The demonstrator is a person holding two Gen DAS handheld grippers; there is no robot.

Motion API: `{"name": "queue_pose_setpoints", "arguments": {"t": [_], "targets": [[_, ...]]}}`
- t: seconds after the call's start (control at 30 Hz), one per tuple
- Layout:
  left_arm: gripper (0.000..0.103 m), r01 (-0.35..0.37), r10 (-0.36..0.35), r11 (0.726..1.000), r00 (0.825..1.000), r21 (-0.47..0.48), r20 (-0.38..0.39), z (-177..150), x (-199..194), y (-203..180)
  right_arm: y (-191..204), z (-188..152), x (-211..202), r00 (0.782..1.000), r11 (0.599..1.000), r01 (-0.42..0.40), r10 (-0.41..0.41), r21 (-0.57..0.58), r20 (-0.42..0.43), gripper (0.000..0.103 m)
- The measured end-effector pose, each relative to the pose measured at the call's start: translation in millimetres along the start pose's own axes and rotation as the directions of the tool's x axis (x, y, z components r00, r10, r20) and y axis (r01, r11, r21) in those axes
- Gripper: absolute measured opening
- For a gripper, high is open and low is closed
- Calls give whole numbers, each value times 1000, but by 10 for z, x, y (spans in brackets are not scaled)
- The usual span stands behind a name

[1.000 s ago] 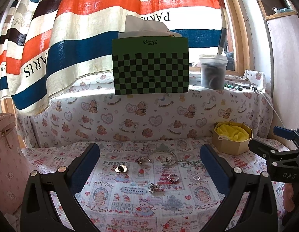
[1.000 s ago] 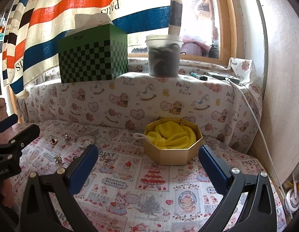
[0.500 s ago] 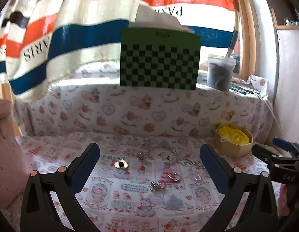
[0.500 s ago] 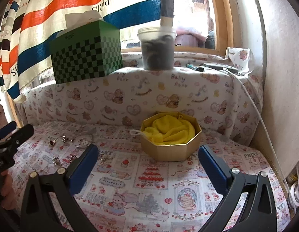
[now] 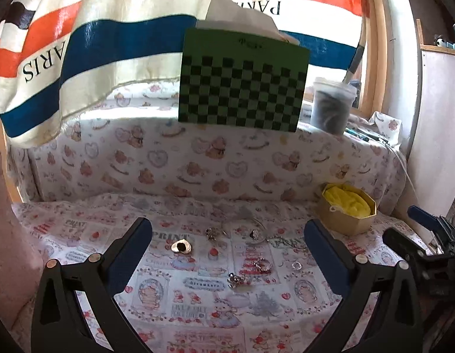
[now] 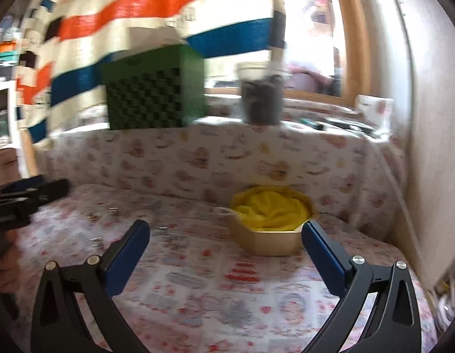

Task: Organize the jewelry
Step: 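Lower the right gripper onto the silver ring keychain and close it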

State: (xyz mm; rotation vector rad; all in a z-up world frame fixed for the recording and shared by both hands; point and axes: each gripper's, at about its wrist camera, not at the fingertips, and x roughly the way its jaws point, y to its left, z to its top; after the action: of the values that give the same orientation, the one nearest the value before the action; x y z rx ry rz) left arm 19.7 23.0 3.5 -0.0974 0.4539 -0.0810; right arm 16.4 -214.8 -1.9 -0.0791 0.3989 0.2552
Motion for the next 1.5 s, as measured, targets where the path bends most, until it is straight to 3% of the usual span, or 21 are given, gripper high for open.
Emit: {"name": "queue_pose_setpoints", "arguments": {"t": [0.13,0.17,0.3,0.37,0.43,0.47,0.53,0.67,0.73,0.8,0.83,1.0,1.1,1.23,1.27,1.37,1.47,1.5], "targets": [[93,-13,13,1000,1000,13,-8,5,40,4,3,-9,2,999,999,-37,37,24,-9,101],[91,-7,7,1000,1000,4,-15,15,51,25,-1,-12,34,998,998,-49,50,29,-34,95],[81,-18,16,999,999,-51,-52,67,106,171,-3,-4,240,978,997,-62,71,52,-196,47],[66,-43,40,998,997,-40,-72,85,154,211,-6,20,344,954,990,-103,124,92,-272,39],[40,-38,38,999,990,6,-134,82,270,203,23,48,429,928,983,-121,161,136,-335,33],[38,-47,47,999,988,4,-148,69,307,215,43,54,453,917,978,-134,184,162,-355,33],[38,-49,44,999,981,-22,-188,44,380,271,147,96,530,885,968,-169,231,185,-404,33],[38,-81,61,994,969,-76,-238,48,460,423,450,189,694,866,977,-166,209,133,-454,35],[45,-137,117,988,966,-72,-229,67,466,479,616,218,841,844,980,-160,197,118,-498,35],[57,-225,219,974,950,-4,-224,76,502,477,765,224,1002,822,983,-152,184,104,-540,35],[57,-249,245,969,945,11,-216,78,509,481,810,225,1074,815,985,-145,175,97,-553,35],[60,-233,215,972,938,-33,-272,66,568,608,977,119,1418,764,993,-95,122,77,-634,35],[62,-224,201,973,939,-56,-278,80,575,656,1003,93,1497,760,991,-108,137,84,-636,35],[63,-241,222,970,943,-45,-249,111,530,638,1144,61,1573,771,994,-111,89,5,-630,35],[63,-239,222,970,943,-42,-247,131,511,618,1174,33,1607,765,994,-106,74,-12,-640,34],[63,-225,209,973,948,-41,-239,147,496,604,1217,42,1618,775,994,-105,57,-38,-629,20],[63,-197,184,980,952,-31,-244,138,505,561,1160,60,1576,776,994,-109,79,-9,-626,20],[58,-173,161,984,954,-28,-254,130,522,539,1121,71,1517,782,993,-115,90,-1,-617,20]]}}
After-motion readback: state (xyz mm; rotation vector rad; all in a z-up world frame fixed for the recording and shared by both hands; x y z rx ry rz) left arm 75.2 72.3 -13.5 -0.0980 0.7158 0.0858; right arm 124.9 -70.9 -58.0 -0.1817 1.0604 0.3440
